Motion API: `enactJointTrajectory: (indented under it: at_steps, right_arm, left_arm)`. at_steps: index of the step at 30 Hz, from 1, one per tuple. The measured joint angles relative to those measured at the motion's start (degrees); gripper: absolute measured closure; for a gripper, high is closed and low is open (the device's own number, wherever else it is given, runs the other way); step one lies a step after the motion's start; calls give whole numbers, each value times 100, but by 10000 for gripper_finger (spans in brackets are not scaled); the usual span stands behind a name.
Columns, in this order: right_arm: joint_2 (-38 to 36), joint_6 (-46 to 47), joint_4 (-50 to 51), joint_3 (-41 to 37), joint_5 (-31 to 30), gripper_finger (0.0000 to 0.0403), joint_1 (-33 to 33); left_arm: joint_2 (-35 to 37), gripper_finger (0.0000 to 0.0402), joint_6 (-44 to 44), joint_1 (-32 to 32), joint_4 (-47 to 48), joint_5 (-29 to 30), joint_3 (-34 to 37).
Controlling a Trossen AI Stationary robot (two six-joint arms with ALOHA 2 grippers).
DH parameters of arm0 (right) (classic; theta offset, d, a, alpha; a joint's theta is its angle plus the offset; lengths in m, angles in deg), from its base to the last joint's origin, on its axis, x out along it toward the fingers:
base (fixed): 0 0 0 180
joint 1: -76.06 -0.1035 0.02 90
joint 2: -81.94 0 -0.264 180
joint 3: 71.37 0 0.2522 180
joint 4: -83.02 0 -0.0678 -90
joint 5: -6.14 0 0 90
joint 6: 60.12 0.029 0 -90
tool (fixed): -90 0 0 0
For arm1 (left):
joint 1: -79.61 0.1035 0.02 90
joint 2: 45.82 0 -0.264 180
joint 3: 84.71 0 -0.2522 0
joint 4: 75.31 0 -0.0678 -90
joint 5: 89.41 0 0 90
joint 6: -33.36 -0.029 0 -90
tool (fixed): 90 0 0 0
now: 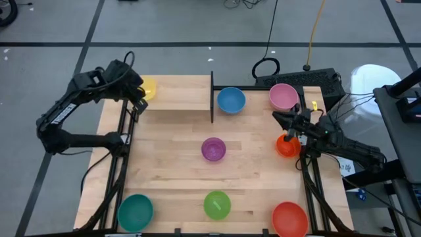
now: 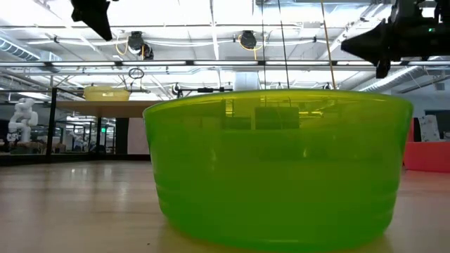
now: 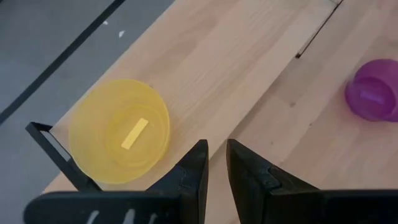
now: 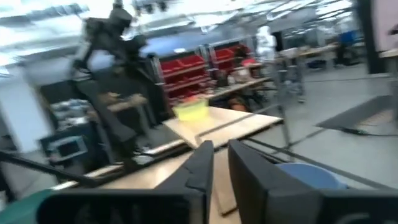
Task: Place and stack bowls onto a shelf
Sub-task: Put the pink bowl on the shelf
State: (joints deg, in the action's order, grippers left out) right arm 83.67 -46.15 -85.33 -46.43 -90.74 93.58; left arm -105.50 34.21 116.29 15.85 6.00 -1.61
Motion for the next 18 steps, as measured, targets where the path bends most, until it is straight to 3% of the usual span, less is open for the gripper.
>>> enactJointTrajectory:
  at_steps: [5, 10, 14, 18]
  right_arm:
    - [161, -923, 32, 45, -82, 307, 2]
    - [399, -1434, 304, 394, -481, 296, 2]
    - [674, -1839, 1242, 1077, -1104, 296, 2]
    - [1103, -1663, 2614, 2036, -1711, 296, 2]
  left_arm:
    - [107, 337, 214, -8, 107, 5, 0]
    - [127, 337, 345, -8, 355, 6, 0]
    - [128, 337, 389, -10, 533, 6, 0]
    - [141, 337, 381, -8, 597, 6, 0]
